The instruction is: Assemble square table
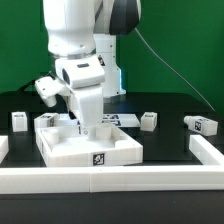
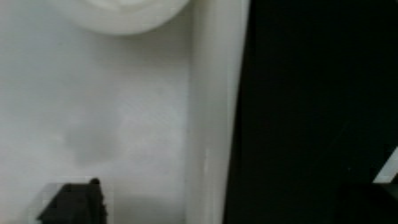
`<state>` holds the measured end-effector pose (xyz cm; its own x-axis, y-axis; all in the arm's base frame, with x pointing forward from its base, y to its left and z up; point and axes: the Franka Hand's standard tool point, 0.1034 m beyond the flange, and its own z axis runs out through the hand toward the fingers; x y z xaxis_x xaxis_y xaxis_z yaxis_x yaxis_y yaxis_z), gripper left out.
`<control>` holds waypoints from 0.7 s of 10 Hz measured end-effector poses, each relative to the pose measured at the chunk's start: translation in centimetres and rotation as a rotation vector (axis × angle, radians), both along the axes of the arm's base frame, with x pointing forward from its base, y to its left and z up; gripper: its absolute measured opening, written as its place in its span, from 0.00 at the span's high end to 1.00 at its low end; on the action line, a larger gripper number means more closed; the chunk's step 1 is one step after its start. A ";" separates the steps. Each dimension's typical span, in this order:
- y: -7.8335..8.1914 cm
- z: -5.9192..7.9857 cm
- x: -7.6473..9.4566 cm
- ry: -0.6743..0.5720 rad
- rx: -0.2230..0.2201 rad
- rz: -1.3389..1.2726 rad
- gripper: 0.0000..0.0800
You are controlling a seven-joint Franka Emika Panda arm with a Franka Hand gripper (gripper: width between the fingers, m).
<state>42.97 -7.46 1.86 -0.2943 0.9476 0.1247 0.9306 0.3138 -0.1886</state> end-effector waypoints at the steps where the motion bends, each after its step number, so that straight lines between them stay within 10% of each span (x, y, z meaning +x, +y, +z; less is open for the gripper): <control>1: 0.0 -0.2 -0.1 0.004 0.001 -0.001 0.19; 4: 0.1 -0.4 0.0 0.007 -0.001 -0.010 0.21; 7: 0.0 -0.4 -0.1 0.008 -0.001 -0.012 0.82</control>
Offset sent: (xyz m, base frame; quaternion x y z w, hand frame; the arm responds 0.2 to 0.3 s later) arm 0.0064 0.0057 0.0022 0.0115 0.0003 0.0058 0.9999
